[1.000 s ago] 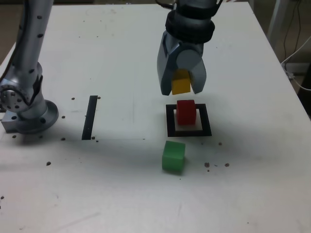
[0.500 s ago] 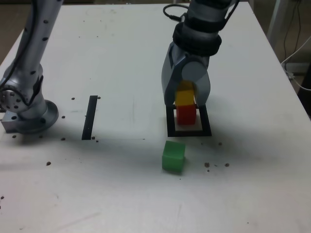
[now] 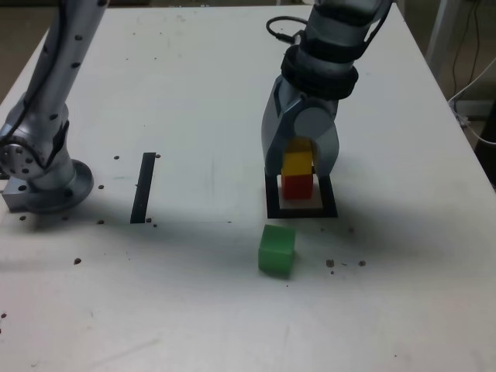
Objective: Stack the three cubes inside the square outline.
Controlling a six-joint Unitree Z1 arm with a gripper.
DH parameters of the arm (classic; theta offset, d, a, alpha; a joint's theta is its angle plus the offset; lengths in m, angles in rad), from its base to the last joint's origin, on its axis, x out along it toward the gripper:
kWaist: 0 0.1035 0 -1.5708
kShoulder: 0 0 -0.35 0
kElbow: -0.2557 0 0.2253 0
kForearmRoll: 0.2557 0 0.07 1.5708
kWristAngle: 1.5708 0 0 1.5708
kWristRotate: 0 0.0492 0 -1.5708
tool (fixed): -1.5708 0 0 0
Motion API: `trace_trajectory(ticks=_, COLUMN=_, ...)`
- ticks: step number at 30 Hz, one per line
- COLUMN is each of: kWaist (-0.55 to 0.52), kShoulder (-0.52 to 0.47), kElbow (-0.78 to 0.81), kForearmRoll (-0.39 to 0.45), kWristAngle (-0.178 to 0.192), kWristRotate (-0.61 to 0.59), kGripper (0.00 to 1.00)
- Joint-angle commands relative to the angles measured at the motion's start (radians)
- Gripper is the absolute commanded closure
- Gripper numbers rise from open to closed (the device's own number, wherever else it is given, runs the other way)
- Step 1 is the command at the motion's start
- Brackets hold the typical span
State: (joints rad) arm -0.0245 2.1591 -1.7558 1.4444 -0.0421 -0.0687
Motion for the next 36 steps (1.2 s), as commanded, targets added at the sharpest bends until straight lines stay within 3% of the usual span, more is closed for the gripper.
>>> trace_trajectory(ticks=1, kWaist=-0.002, kShoulder=0.006, kElbow=-0.003, kForearmRoll=-0.004, kWristAngle=0.002, kWristRotate=0.004, kGripper=0.70)
trace_trajectory(ticks=3, kWaist=-0.001, kShoulder=0.007, kElbow=0.000, kForearmRoll=-0.010, kWristAngle=0.001, kWristRotate=0.009, kGripper=0.56)
trace_trajectory(ticks=7, kWaist=0.000, kShoulder=0.007, kElbow=0.009, kForearmRoll=-0.023, kWristAngle=-0.001, kWristRotate=0.019, kGripper=0.15)
trace_trajectory(ticks=10, kWaist=0.001, kShoulder=0.007, kElbow=0.014, kForearmRoll=-0.029, kWristAngle=-0.001, kWristRotate=0.021, kGripper=0.01)
trace_trajectory(ticks=19, kWaist=0.005, kShoulder=-0.003, kElbow=0.028, kForearmRoll=-0.033, kWristAngle=0.004, kWristRotate=0.021, kGripper=0.00)
trace_trajectory(ticks=28, kWaist=-0.007, kShoulder=-0.134, kElbow=0.063, kForearmRoll=-0.032, kWristAngle=0.099, kWristRotate=-0.014, kGripper=0.00)
trace_trajectory(ticks=36, kWaist=-0.086, kShoulder=-0.199, kElbow=0.112, kForearmRoll=-0.038, kWristAngle=0.109, kWristRotate=-0.051, kGripper=0.00)
